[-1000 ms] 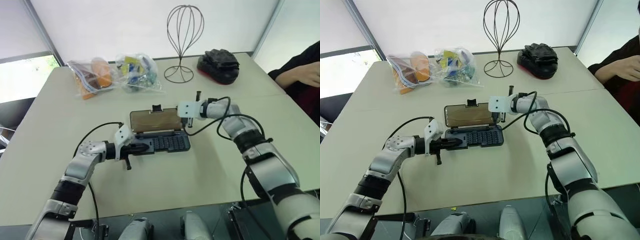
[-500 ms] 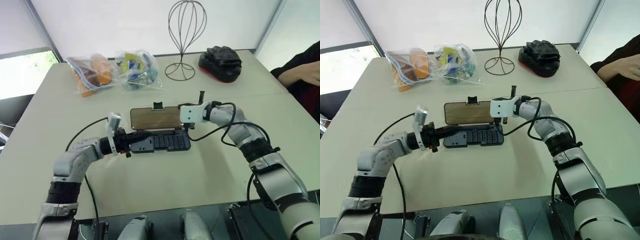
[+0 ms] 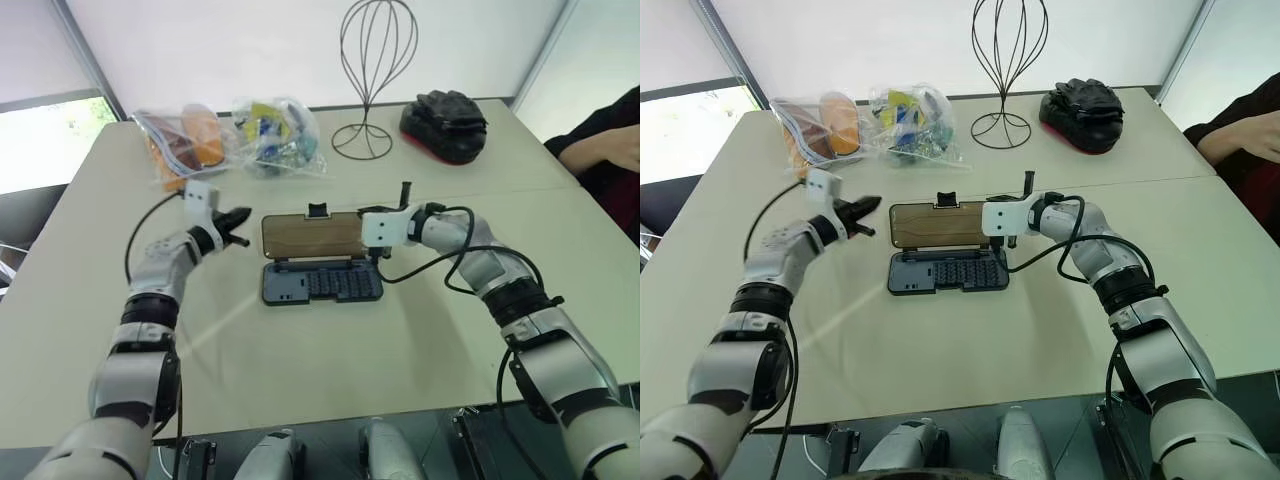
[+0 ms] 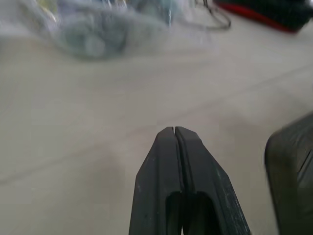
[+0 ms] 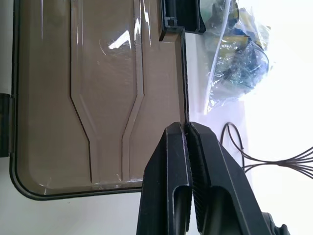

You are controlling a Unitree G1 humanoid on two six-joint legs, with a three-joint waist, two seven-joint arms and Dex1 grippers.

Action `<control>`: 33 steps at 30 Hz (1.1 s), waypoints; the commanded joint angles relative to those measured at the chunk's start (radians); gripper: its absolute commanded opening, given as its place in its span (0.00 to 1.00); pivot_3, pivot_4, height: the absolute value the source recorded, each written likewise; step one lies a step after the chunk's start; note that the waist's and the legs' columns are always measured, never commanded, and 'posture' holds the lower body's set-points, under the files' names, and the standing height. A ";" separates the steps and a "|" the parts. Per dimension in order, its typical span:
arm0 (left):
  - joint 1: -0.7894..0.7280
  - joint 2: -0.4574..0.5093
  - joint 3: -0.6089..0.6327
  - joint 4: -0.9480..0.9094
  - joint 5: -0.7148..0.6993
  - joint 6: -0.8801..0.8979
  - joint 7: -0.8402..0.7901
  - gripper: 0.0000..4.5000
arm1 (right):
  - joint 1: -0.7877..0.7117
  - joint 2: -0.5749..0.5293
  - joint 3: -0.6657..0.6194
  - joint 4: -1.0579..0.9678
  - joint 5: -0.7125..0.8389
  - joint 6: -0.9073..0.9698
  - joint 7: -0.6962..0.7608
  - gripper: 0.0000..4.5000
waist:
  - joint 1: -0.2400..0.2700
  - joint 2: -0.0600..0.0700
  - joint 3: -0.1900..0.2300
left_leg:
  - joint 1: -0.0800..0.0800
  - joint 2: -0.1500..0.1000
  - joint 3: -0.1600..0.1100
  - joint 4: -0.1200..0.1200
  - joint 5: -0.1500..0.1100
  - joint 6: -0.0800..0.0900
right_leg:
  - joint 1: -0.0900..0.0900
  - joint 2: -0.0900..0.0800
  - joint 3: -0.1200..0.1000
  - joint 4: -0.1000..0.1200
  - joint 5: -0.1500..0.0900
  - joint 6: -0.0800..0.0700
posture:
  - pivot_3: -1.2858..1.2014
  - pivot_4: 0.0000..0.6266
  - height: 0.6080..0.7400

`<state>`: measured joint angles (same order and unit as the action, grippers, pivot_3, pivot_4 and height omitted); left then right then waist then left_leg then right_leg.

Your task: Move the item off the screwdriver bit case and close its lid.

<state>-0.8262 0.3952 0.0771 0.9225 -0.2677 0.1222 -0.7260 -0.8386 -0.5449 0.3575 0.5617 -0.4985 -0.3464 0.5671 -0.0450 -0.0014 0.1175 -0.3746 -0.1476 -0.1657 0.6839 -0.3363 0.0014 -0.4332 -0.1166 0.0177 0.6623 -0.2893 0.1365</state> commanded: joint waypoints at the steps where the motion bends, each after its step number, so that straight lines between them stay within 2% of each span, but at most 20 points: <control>1: -0.096 0.000 -0.024 0.140 0.059 -0.101 -0.101 0.00 | 0.003 0.012 0.003 -0.042 0.001 0.001 -0.001 0.00 | -0.001 -0.001 0.000 | 0.000 0.000 0.000 0.000 0.000 0.000 | -0.001 0.000 0.000 0.000 0.000 0.000 | 0.52 0.24 1.00; 6: -0.135 -0.012 -0.048 0.260 0.103 -0.119 -0.246 0.00 | 0.015 0.013 0.003 -0.070 0.004 0.018 0.010 0.00 | -0.006 -0.001 0.000 | -0.001 0.000 0.000 0.000 0.000 0.000 | -0.002 -0.001 0.000 0.002 0.000 0.000 | 0.52 0.24 1.00; 10: -0.148 -0.020 -0.034 0.293 0.118 -0.135 -0.258 0.00 | 0.030 0.013 -0.008 -0.109 0.021 0.047 0.030 0.30 | -0.006 -0.001 0.001 | -0.002 0.000 0.000 0.000 0.000 0.000 | -0.003 -0.001 0.000 0.002 0.000 0.000 | 0.52 0.24 1.00; 14: -0.151 -0.027 -0.019 0.303 0.113 -0.133 -0.273 0.00 | 0.041 0.010 -0.026 -0.176 0.027 0.082 0.043 0.79 | -0.001 -0.001 0.001 | -0.003 -0.001 -0.001 0.000 0.000 0.000 | -0.004 -0.001 0.000 0.003 0.000 0.000 | 0.52 0.24 1.00; 16: -0.155 -0.031 0.000 0.304 0.098 -0.125 -0.281 0.00 | 0.057 -0.007 -0.045 -0.263 0.031 0.152 0.075 1.00 | 0.000 -0.001 0.001 | -0.004 -0.001 -0.001 0.001 0.000 0.000 | -0.005 -0.001 0.000 0.003 0.000 0.000 | 0.52 0.24 1.00; 19: -0.161 -0.032 0.024 0.303 0.086 -0.111 -0.296 0.00 | 0.087 -0.035 -0.086 -0.410 0.069 0.286 0.162 1.00 | 0.000 -0.001 0.001 | -0.011 -0.001 -0.002 0.005 0.000 0.000 | -0.010 -0.001 0.000 0.004 0.000 0.000 | 0.52 0.24 1.00; 22: -0.174 -0.027 0.069 0.288 0.039 -0.047 -0.364 0.00 | 0.116 -0.072 -0.226 -0.762 0.284 0.825 0.407 1.00 | 0.003 -0.001 0.001 | -0.020 -0.001 -0.005 0.016 0.000 0.000 | -0.014 -0.002 -0.002 0.004 0.000 0.000 | 0.52 0.24 1.00; 24: -0.191 -0.019 0.102 0.267 -0.003 0.025 -0.429 0.00 | 0.088 -0.080 -0.374 -0.981 0.531 1.231 0.511 1.00 | 0.004 -0.001 0.002 | -0.022 -0.001 -0.005 0.015 0.000 0.001 | -0.014 -0.002 -0.002 0.005 0.000 0.000 | 0.52 0.24 1.00; 26: -0.202 -0.009 0.115 0.227 -0.037 0.117 -0.523 0.00 | 0.084 -0.099 -0.495 -1.138 0.720 1.435 0.573 1.00 | 0.005 -0.001 0.003 | -0.025 -0.001 -0.007 0.015 -0.001 0.001 | -0.014 -0.002 -0.002 0.004 0.000 0.000 | 0.52 0.24 1.00; 28: -0.193 0.002 0.075 0.143 -0.046 0.239 -0.651 0.00 | 0.079 -0.089 -0.551 -1.169 0.760 1.522 0.520 1.00 | 0.006 -0.001 0.003 | -0.026 -0.001 -0.009 0.015 -0.001 0.001 | -0.014 -0.002 -0.003 0.004 0.000 0.000 | 0.52 0.24 1.00; 30: -0.145 0.015 -0.007 0.024 -0.017 0.289 -0.757 0.00 | 0.079 -0.097 -0.560 -1.150 0.762 1.542 0.455 1.00 | 0.006 -0.001 0.003 | -0.025 -0.002 -0.009 0.015 -0.001 0.002 | -0.013 -0.002 -0.003 0.004 0.000 0.000 | 0.52 0.24 1.00; 33: -0.009 0.076 -0.195 -0.244 0.008 0.343 -0.877 0.00 | 0.103 -0.133 -0.538 -1.120 0.770 1.500 0.412 1.00 | 0.006 0.000 0.003 | -0.022 -0.003 -0.006 0.015 -0.001 0.002 | -0.011 -0.003 -0.002 0.004 0.000 0.000 | 0.52 0.24 1.00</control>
<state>-0.8841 0.4461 -0.0325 0.7902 -0.2703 0.4346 -1.5392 -0.7327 -0.6551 -0.1660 -0.5562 0.2598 1.1773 1.0059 -0.0392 -0.0018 0.1200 -0.3942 -0.1504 -0.1706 0.6976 -0.3375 0.0039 -0.4437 -0.1204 0.0171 0.6670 -0.2891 0.1366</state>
